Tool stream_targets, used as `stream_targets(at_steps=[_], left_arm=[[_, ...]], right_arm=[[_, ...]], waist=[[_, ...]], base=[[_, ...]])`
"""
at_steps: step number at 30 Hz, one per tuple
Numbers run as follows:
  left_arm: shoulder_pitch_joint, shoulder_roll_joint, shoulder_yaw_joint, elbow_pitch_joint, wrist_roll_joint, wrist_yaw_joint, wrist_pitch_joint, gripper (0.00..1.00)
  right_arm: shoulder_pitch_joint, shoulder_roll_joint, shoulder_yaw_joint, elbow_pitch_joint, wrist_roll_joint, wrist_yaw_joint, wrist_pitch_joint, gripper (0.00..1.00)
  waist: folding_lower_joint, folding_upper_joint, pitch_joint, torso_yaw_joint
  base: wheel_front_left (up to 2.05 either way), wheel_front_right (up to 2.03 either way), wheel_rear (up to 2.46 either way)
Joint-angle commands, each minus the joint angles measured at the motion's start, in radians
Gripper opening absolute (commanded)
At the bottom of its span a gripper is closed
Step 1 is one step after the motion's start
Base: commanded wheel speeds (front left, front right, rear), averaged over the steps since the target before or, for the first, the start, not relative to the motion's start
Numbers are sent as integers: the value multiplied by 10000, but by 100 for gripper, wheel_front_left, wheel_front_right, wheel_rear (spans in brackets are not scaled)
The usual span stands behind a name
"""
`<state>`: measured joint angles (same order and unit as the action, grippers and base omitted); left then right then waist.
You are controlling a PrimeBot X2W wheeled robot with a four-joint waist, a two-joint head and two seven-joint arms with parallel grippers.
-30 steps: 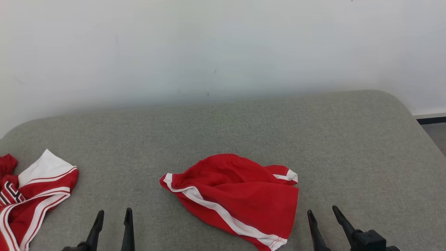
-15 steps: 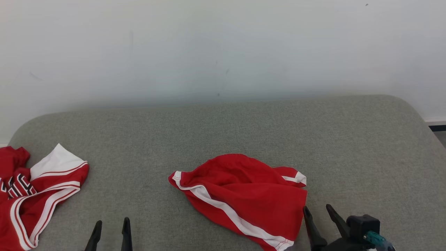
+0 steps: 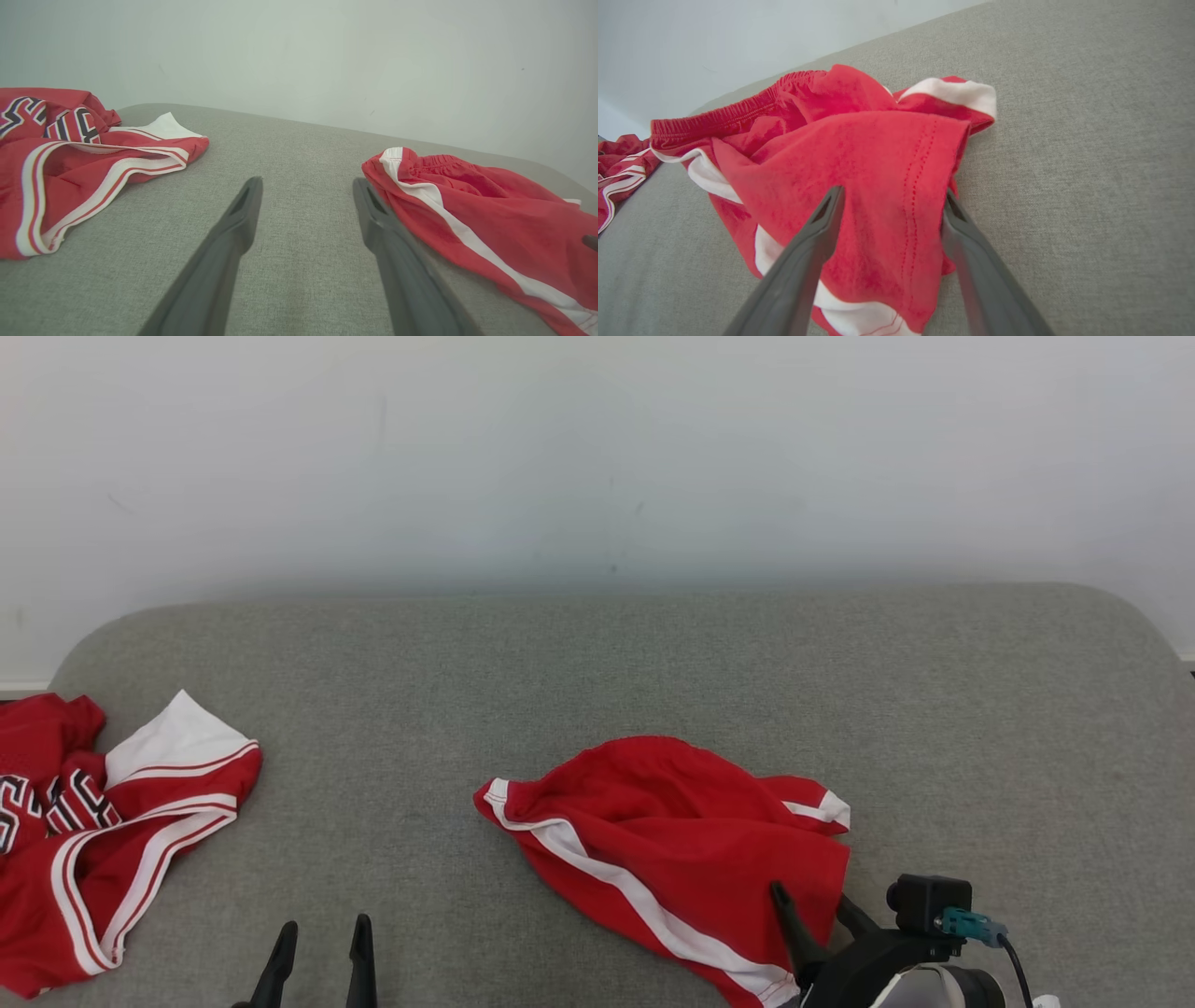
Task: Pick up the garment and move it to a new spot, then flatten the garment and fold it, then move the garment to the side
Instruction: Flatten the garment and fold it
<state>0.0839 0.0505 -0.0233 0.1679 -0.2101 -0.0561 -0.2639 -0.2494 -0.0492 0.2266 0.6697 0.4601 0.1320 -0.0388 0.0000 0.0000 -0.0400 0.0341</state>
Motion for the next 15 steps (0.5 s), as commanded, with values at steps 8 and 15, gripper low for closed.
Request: stream_targets(at_steps=[8,15], left_arm=[[57,-3,-6,6,-23,39,-8,100],[118,-4,-56,-24,-94,33,-8,100]], right_arm=[[-623,-23,-326,895,-847,-26,-1245,0],[-1366,-207,-2195,1022,-3276,-26,-1498,0]], waist=[[0,0,-20,55],[0,0,-126,96]], base=[[0,0,0],[0,0,0]])
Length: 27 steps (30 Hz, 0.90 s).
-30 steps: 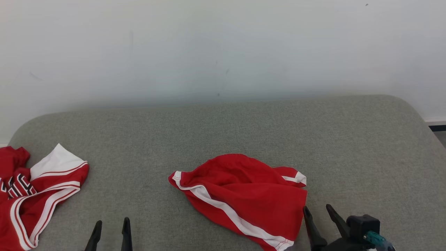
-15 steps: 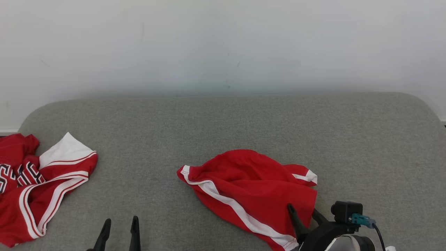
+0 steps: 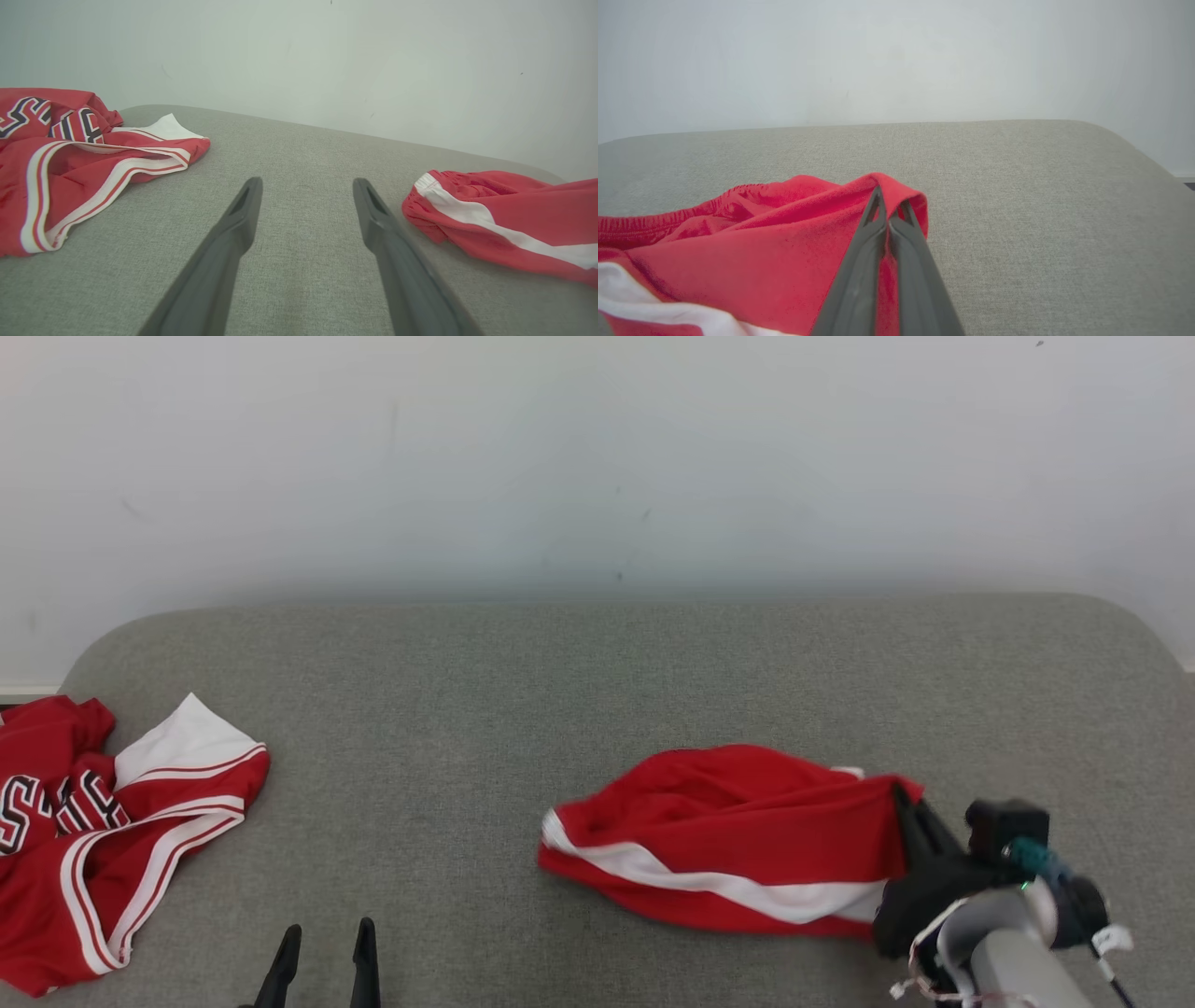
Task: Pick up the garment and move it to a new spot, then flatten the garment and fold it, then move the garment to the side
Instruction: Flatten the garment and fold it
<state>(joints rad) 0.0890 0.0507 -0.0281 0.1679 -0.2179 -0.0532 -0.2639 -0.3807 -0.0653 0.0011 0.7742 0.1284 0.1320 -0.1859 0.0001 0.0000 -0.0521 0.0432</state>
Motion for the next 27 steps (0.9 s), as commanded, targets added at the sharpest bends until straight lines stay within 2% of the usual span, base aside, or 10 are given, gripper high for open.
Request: stream_targets(at_steps=[1,7,11,12,13,14,20,27], left_arm=[[74,-3,-24,-26,-10,-1,-8,100],[60,-4,-132,29,-7,-65,-8,100],[-82,-4,-212,99,-15,-138,-8,100],[-115,-4,-232,117,-15,-155,-8,100],[-140,-4,-240,135,-10,-150,-8,100],[-174,-4,-253,160,2,-145,-8,100],[-267,-4,-106,172,-24,-128,-8,100],[-305,-4,294,71,-83,-14,-8,100]], right_arm=[[-196,-82,-167,-104,-289,-26,43,0],[-1051,-131,-828,-231,-1578,-26,718,0],[-1466,-116,-1070,266,-1793,-26,928,0],[-1528,-151,-1157,438,-1890,-26,963,5],[-1560,-186,-1234,643,-1965,-26,1030,96],[-1586,-229,-1366,859,-2060,-26,1087,100],[-1493,-184,-2111,1279,-2794,-26,843,100],[-777,36,-2919,125,-3553,-26,-445,100]], waist=[[-1,0,-11,16],[-1,0,30,191],[-1,0,145,410],[-1,0,181,460],[-1,0,214,500],[-1,0,244,546],[-1,0,380,536],[-1,0,326,105]], base=[[0,0,0],[0,0,0],[0,0,0],[0,0,0],[0,0,0],[0,0,0],[0,0,0],[0,0,0]])
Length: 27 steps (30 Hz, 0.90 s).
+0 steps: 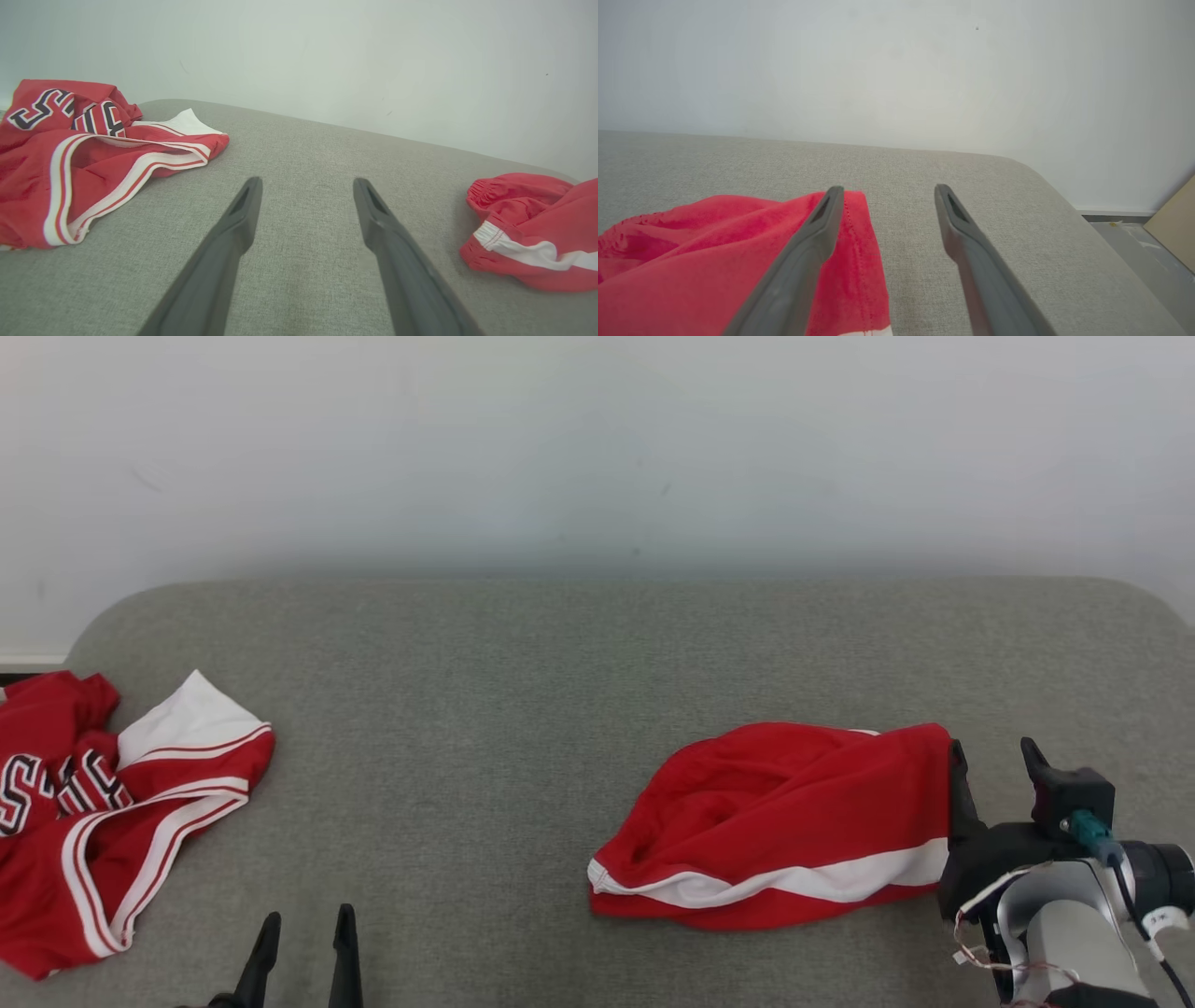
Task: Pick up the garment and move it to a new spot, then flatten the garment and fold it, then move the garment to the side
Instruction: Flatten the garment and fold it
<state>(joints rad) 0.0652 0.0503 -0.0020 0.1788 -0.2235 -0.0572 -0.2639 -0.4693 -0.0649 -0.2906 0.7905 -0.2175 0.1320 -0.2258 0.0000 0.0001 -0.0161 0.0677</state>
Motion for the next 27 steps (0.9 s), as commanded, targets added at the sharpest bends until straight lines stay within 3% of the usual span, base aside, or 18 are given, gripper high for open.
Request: stream_targets(at_steps=[1,5,6,13,27], left_arm=[[-67,0,33,-38,-27,26,-8,100],[-35,0,259,-131,-32,52,-8,100],[-22,-2,334,-178,-32,62,-8,100],[64,3,425,-313,15,109,-8,100],[443,0,168,-184,269,165,-8,100]], right_arm=[[109,32,-3,-38,-94,-26,-47,100],[1090,146,829,-1497,311,-26,-387,100],[1559,152,1513,-2393,869,-26,-394,100],[3151,145,2813,-4404,1725,-26,-386,100],[4678,144,3522,-4987,2202,-26,-388,100]], waist=[[0,-1,-34,-140],[0,-1,-107,-563],[0,-1,-134,-722],[0,-1,-259,-1040],[0,-1,-580,-1041]], base=[[0,0,0],[0,0,0],[0,0,0],[0,0,0],[0,0,0]])
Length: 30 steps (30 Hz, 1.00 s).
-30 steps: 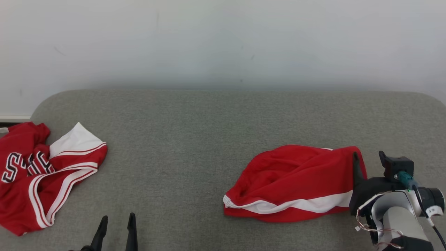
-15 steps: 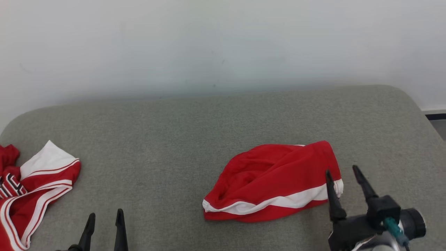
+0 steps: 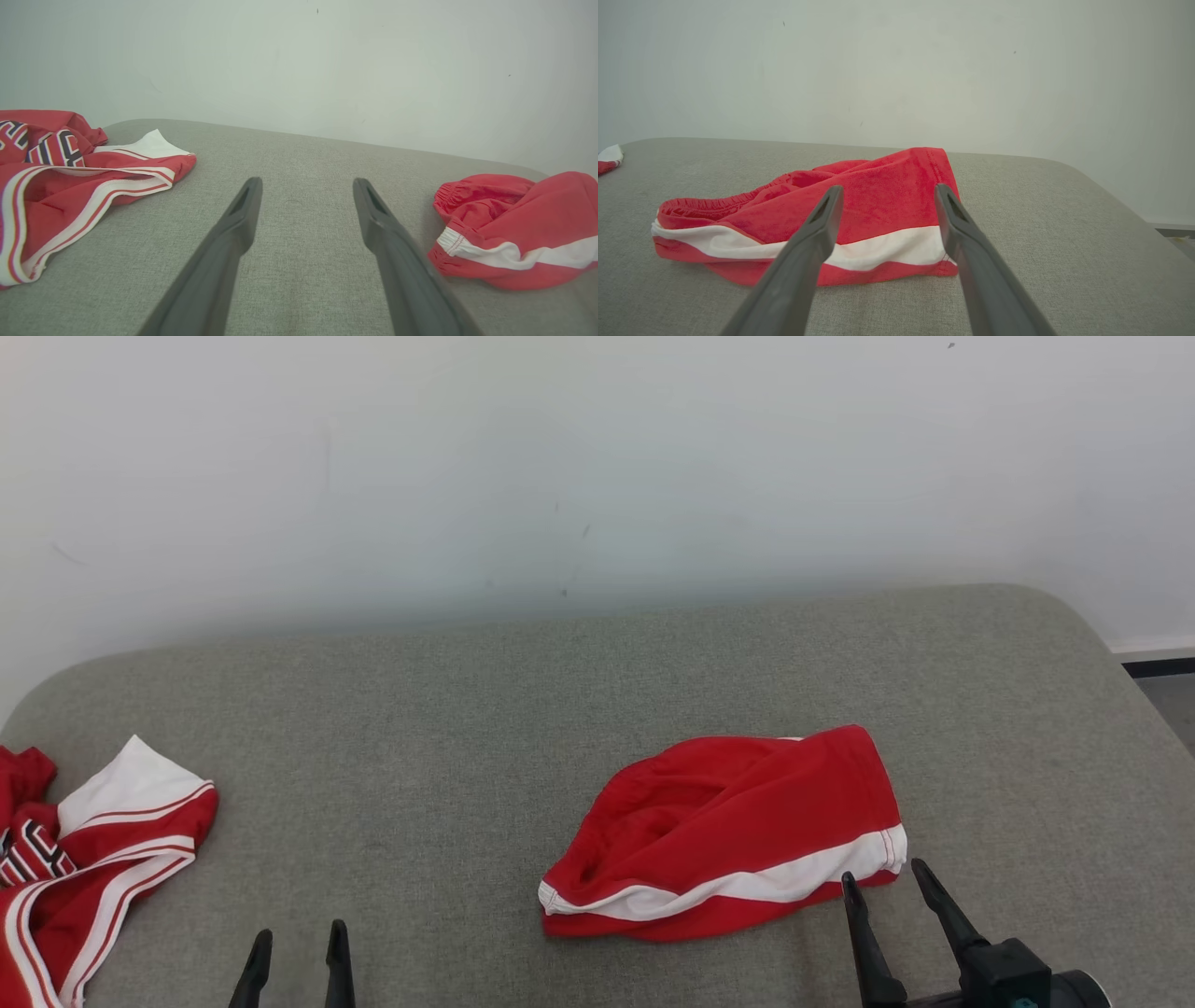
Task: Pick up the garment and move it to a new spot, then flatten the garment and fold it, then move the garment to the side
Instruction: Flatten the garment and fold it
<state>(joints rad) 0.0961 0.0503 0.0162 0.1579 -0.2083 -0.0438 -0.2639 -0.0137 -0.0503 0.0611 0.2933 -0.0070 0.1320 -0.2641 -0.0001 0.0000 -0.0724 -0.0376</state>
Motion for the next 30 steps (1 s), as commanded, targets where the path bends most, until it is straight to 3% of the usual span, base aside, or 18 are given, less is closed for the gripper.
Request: stream_targets(at_steps=[1,30], left_arm=[[137,1,-42,33,105,43,-8,100],[234,1,-140,-17,153,57,-8,100]], right_arm=[[182,-2,9,-10,98,-26,-5,100],[145,-1,-307,167,362,-26,-4,100]], waist=[[1,0,-26,14],[1,0,-38,-152]], base=[[0,0,0],[0,0,0]])
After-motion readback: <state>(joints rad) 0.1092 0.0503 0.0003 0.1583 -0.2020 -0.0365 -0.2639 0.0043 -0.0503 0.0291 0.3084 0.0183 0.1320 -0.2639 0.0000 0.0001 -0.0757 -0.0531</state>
